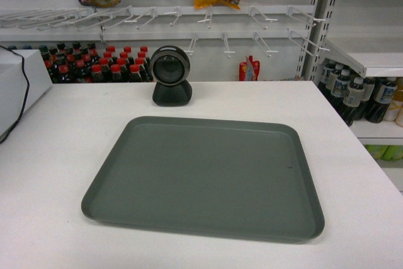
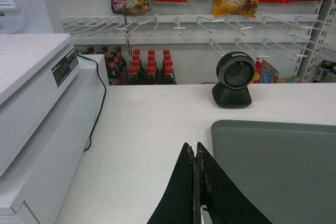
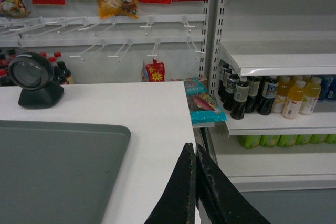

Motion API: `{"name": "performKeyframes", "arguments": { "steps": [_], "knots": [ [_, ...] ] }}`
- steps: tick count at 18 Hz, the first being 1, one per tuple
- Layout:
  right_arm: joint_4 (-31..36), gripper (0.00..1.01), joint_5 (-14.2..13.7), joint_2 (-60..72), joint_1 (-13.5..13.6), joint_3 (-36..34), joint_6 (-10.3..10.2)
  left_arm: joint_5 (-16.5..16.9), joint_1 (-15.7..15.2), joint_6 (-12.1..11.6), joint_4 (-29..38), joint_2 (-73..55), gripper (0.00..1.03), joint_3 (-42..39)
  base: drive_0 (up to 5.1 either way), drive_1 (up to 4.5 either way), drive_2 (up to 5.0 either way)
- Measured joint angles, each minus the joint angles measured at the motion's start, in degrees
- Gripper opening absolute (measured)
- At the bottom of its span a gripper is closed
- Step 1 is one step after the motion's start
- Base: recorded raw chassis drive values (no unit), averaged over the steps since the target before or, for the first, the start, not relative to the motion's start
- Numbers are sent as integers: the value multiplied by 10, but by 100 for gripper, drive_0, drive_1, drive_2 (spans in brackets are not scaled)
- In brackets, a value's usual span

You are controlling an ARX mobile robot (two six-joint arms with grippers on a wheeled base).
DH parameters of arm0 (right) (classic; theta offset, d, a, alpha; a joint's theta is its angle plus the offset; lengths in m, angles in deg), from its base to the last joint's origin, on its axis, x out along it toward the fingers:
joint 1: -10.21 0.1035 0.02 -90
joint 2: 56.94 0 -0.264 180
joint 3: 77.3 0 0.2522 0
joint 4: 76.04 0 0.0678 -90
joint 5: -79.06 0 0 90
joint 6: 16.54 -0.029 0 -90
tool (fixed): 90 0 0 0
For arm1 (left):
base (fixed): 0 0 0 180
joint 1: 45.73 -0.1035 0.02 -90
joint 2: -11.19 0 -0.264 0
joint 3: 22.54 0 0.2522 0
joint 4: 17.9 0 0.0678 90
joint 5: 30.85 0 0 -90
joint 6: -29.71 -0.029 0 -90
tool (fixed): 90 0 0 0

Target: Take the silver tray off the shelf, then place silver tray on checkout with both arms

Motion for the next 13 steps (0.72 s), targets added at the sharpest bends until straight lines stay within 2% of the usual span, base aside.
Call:
{"name": "performKeyframes", "arguments": {
  "steps": [1, 2, 4, 13],
  "knots": [
    [-33, 3, 0, -41, 0, -7, 0, 1, -2, 0, -24, 35, 1, -5, 0, 0, 0],
    [-109, 3, 1, -102, 0, -5, 0, 3, -2, 0, -49, 67, 1, -10, 0, 0, 0],
    [-179, 3, 0, -194, 0, -5, 0, 3, -2, 0, -96, 123, 1, -20, 0, 0, 0],
    [-386, 3, 0, -419, 0, -12, 0, 3, -1, 0, -299, 348, 1, -29, 0, 0, 0]
  ]
}}
